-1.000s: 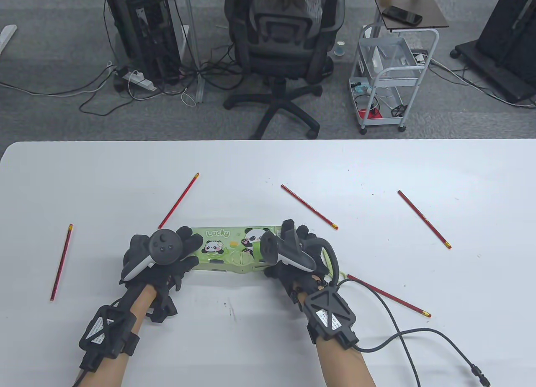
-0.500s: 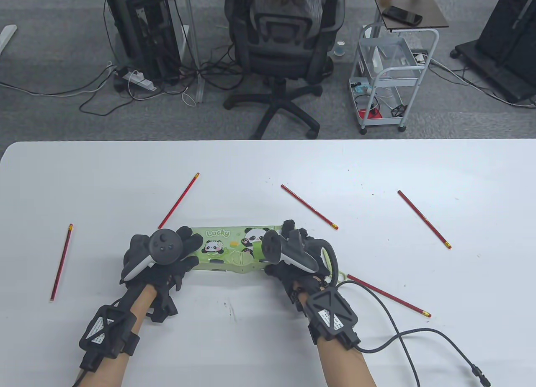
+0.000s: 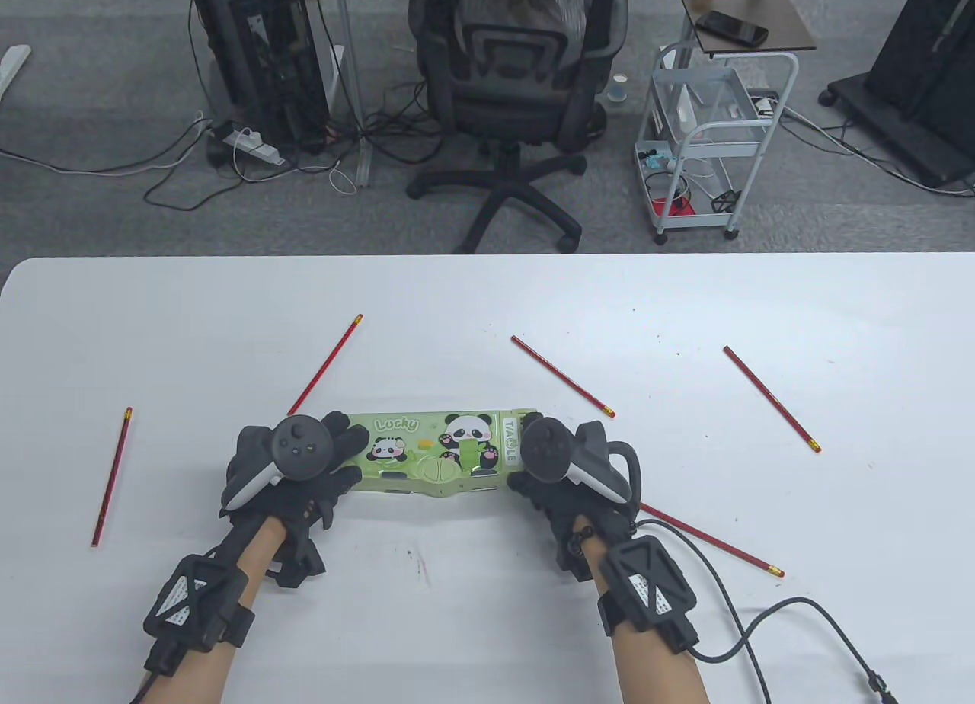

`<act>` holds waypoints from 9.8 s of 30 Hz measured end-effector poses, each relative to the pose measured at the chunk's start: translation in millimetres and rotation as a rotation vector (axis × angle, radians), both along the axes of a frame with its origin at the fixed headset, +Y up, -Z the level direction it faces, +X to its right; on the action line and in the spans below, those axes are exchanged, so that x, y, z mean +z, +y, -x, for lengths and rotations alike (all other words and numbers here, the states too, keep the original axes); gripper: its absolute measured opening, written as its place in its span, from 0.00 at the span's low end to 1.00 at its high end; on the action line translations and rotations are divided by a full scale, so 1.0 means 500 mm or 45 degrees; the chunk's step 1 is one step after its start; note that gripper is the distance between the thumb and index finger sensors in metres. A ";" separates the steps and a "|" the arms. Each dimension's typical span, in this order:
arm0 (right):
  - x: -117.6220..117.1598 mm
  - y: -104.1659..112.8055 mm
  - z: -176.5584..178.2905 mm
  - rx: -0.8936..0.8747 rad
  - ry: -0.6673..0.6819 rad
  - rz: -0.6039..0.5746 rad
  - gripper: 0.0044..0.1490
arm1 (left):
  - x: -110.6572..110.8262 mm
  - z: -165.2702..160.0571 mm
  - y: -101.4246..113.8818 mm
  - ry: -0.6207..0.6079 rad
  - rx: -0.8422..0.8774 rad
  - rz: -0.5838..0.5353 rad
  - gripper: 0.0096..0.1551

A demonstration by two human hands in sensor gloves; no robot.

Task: Organize multifunction pencil case

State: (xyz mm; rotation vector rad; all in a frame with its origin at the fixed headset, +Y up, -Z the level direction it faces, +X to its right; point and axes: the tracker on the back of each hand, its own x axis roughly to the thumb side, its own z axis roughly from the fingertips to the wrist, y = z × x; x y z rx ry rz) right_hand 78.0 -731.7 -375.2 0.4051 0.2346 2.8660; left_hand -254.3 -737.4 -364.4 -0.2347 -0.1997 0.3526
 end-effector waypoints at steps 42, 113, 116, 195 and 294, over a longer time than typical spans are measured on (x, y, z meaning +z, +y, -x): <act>0.002 -0.003 -0.026 -0.157 -0.004 0.030 0.52 | -0.088 -0.224 0.060 0.393 -0.599 0.604 0.63; 0.091 -0.015 -0.025 0.599 -0.514 0.227 0.46 | -0.032 0.028 -0.008 -0.067 0.083 0.146 0.45; 0.089 -0.017 -0.014 0.636 -0.480 0.198 0.45 | -0.031 0.026 -0.008 -0.068 0.076 0.142 0.45; 0.129 0.071 -0.042 0.233 -0.464 -0.070 0.47 | -0.037 0.029 -0.008 -0.070 0.092 0.179 0.45; 0.237 0.020 0.456 0.258 0.090 -0.093 0.39 | -0.046 0.039 -0.004 -0.086 0.121 0.271 0.42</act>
